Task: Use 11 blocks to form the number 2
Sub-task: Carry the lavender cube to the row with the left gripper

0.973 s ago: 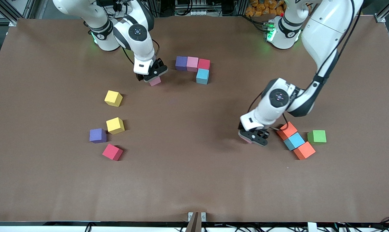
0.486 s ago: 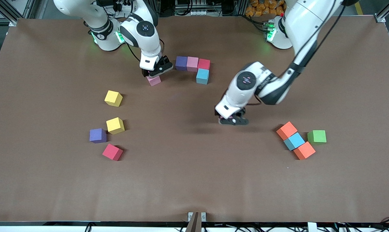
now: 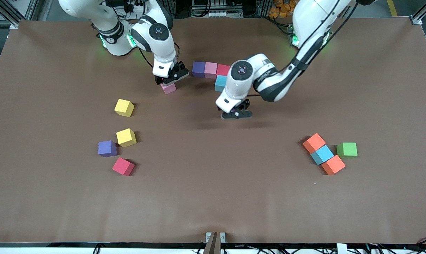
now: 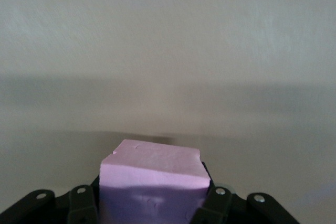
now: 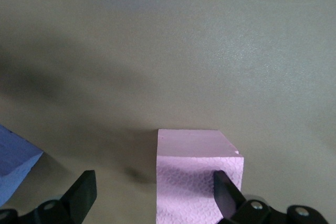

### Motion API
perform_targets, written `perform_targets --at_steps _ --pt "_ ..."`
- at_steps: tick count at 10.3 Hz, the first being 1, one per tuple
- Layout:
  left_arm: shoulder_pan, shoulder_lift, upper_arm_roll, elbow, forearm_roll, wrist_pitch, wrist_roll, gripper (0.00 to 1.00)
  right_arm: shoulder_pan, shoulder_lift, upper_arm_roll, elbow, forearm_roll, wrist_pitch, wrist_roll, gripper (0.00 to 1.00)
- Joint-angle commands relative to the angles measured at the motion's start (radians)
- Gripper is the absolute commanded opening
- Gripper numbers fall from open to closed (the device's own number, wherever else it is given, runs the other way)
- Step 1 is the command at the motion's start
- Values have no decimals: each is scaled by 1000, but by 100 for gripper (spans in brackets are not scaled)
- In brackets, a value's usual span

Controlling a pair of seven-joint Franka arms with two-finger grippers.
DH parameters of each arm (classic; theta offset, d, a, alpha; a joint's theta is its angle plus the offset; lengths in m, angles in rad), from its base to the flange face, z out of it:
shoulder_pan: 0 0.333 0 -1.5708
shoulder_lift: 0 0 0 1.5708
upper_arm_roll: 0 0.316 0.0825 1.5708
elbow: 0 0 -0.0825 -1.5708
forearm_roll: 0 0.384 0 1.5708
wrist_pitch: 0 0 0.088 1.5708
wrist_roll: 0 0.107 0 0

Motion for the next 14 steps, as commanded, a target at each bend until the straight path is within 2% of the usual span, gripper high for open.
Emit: perform_targets --at_steps 1,2,7,10,12,14 --pt "-43 -5 1 -6 21 -10 -41 11 -62 -20 -1 -18 -9 8 -91 100" --pt "-56 2 1 -1 21 -8 -41 11 -95 -27 0 -18 -10 5 -133 100" --pt "-105 25 7 -1 23 -8 -41 11 -116 -14 -1 -21 -12 19 -139 100" --pt "-116 40 10 -1 30 -7 -41 11 -181 -2 -1 -18 -81 50 -141 100" --pt "-129 52 10 -1 30 -8 -41 11 -183 -2 0 -24 -84 50 -139 100" --pt "-136 60 10 -1 30 -8 -41 11 -197 -16 2 -79 -78 103 -112 100"
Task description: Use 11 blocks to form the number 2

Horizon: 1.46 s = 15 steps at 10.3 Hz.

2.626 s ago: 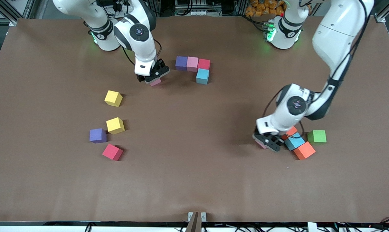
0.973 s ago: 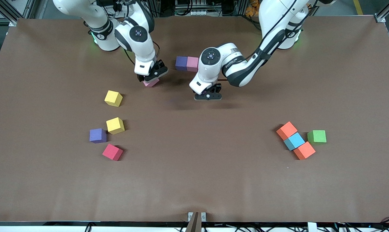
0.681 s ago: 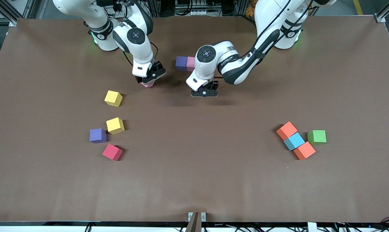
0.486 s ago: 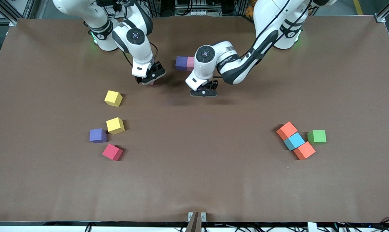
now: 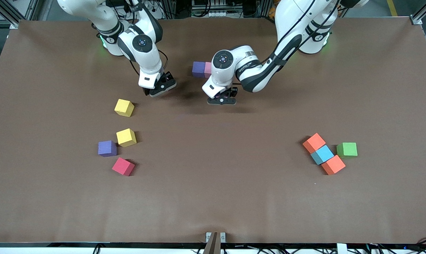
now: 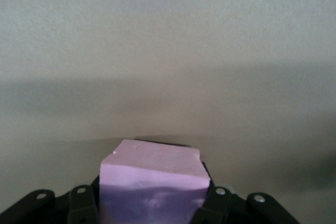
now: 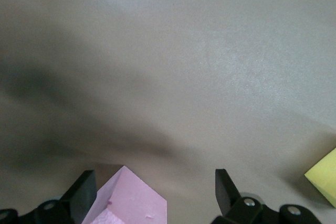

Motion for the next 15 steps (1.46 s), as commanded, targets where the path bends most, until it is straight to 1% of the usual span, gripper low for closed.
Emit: perform_targets --at_steps 1,2,4,5,6,7,11,12,13,14,15 --pt "-15 7 7 7 30 -8 -23 11 -55 -17 12 -96 -16 115 82 100" --pt "-16 13 7 7 30 -8 -25 12 -55 -17 13 -124 -14 156 155 100" --pt "-16 19 7 7 30 -8 -25 15 -32 -19 18 -134 -16 161 339 100" --pt "-16 21 8 7 30 -8 -25 18 18 -20 16 -135 -14 161 437 100" --pt "-16 24 8 7 30 -8 -25 19 70 -20 15 -134 -16 163 531 100" --pt "-16 27 8 8 29 -8 -25 22 101 -20 15 -132 -14 161 565 100" --pt "-23 29 8 10 23 -7 -26 26 106 -36 15 -135 -14 155 628 100" --pt "-23 29 8 10 23 -7 -26 26 135 -34 16 -135 -14 155 703 100" --pt "-24 30 10 10 23 -8 -26 29 199 -34 15 -135 -14 154 734 100" --pt "-38 30 37 13 21 -7 -26 35 210 -33 15 -135 -16 152 736 100" --pt "-50 32 45 20 20 -7 -28 45 222 -31 15 -137 -16 151 733 100"
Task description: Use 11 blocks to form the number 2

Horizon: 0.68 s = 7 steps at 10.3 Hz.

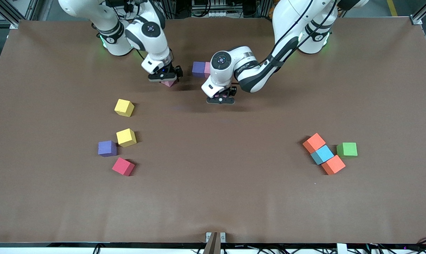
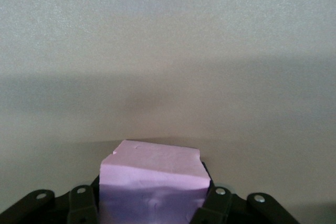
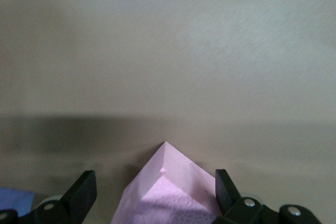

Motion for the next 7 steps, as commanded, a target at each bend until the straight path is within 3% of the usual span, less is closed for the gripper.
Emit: perform_targets --at_steps 1,2,6,7 --pt "-33 21 33 22 20 -7 -31 63 59 -24 -2 -25 -14 2 27 100" --pt "-34 22 33 22 26 -7 -77 100 104 -20 -2 -25 -20 1 17 100" --pt "-39 8 33 36 20 -8 -112 100 113 -17 -4 -27 -21 -9 -161 100" --pt "-38 -14 33 36 20 -17 -127 100 101 -17 -5 -25 -21 -18 -177 77"
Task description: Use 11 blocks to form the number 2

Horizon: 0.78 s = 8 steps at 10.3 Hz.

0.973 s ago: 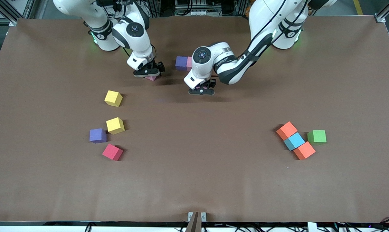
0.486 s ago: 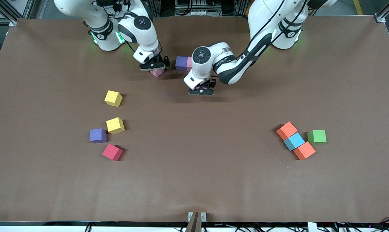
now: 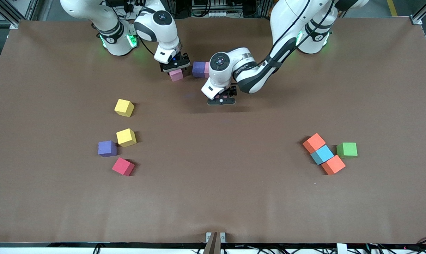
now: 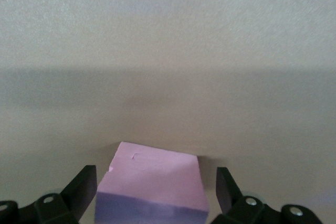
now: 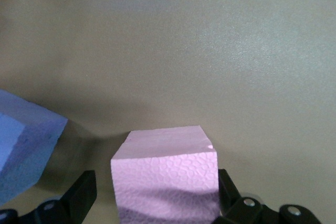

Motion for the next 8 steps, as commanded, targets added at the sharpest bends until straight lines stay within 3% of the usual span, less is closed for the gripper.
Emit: perform_targets --at_steps 1,2,3,5,8 --pt "-6 -55 8 14 21 -68 -45 100 -47 -19 -4 -23 -18 0 -31 55" --pt "8 -100 6 16 18 -100 -50 100 -78 -26 -5 -22 -18 -1 -68 36" --pt "43 -141 2 19 18 -127 -53 100 -139 -28 -5 -19 -19 0 -129 25" --pt "112 -209 -2 20 18 -145 -45 100 -247 -48 -5 -8 -19 5 -238 16" --pt "218 -258 11 20 30 -148 -13 100 -301 -34 -5 99 -21 0 -255 14"
